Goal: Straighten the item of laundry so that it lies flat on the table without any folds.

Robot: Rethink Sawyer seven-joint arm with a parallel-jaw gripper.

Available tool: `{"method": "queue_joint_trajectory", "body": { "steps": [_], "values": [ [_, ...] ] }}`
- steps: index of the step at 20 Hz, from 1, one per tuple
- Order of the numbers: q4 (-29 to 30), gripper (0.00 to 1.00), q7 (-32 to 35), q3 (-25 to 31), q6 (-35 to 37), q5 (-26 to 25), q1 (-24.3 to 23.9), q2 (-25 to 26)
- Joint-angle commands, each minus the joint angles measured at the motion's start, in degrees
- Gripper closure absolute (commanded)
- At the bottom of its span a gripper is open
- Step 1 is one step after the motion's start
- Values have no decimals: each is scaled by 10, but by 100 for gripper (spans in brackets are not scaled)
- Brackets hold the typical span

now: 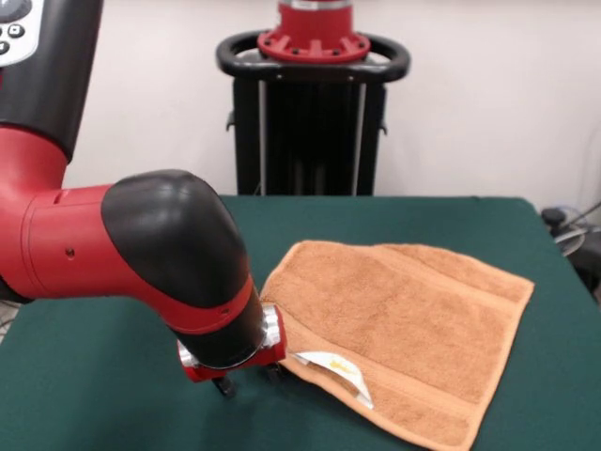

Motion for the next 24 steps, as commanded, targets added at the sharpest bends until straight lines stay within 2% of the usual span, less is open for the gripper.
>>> {"method": "queue_joint_trajectory", "body": {
  "steps": [1,11,18,24],
  "values": [
    [-21,0,-45,-106,122,-56,31,24],
    [-47,0,-77,-121,183,-46,41,45],
    [-62,0,-80,-125,181,-50,45,56],
    [-64,0,-77,-147,210,-59,55,44]
  ]
}}
